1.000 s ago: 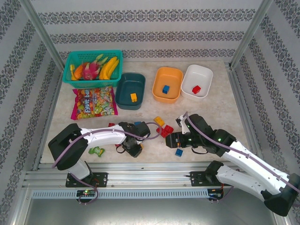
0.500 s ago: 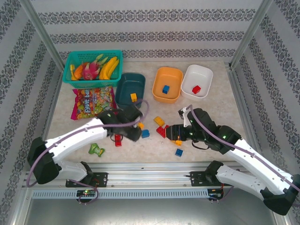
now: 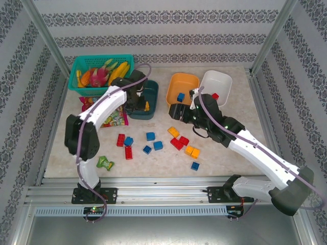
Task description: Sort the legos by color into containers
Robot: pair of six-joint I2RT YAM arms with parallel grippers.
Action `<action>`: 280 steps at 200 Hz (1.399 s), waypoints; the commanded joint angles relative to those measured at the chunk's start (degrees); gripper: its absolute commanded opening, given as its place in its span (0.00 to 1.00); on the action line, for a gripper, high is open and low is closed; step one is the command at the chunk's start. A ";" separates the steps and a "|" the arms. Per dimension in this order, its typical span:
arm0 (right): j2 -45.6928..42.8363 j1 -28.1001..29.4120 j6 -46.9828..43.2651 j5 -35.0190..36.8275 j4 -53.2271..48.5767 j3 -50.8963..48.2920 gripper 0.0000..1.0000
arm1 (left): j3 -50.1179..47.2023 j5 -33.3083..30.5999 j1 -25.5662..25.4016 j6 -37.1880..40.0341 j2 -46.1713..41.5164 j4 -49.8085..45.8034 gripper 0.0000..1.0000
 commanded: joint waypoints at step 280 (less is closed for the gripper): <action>4.51 -5.04 -11.60 -2.12 -19.04 5.01 0.67 | 18.39 8.95 5.97 -4.54 1.58 -3.97 0.65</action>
